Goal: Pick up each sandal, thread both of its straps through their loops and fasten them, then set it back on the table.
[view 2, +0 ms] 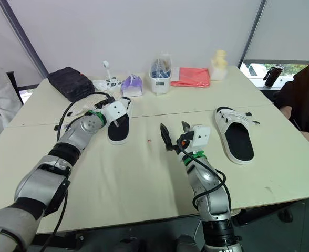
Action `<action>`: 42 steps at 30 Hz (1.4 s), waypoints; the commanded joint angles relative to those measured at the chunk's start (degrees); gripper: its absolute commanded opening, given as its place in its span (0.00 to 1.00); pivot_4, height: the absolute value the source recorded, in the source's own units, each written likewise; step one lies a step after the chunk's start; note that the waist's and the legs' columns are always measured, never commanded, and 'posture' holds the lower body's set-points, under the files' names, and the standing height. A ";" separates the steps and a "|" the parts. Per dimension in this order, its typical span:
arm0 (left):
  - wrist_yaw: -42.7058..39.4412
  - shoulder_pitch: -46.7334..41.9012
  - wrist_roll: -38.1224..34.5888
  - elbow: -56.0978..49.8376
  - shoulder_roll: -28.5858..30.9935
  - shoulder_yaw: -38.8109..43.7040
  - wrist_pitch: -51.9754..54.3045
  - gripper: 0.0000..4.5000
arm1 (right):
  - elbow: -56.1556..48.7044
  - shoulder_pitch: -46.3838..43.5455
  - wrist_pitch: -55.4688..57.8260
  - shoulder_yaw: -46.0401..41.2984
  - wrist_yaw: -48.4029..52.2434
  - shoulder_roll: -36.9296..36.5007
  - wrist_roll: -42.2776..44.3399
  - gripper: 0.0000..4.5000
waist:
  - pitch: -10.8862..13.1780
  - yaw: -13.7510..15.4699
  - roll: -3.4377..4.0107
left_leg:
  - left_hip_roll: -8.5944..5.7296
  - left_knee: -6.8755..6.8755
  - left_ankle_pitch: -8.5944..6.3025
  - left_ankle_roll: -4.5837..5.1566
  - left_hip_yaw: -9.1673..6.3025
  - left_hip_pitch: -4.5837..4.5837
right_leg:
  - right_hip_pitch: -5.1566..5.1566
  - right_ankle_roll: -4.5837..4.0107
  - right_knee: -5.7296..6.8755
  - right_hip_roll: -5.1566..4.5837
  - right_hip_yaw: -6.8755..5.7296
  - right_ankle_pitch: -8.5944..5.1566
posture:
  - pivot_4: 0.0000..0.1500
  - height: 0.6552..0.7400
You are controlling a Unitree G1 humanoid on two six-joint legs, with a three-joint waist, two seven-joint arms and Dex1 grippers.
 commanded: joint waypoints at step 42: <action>16.40 -3.21 19.03 2.53 13.90 -18.23 -74.57 0.01 | -15.21 7.99 19.55 -17.18 15.72 -20.83 26.18 1.00 | -0.01 0.04 -0.08 | 0.00 0.01 -0.10 0.17 0.18 0.00 | 0.00 0.00 -0.02 -0.09 0.04 0.00 | 1.00 1.00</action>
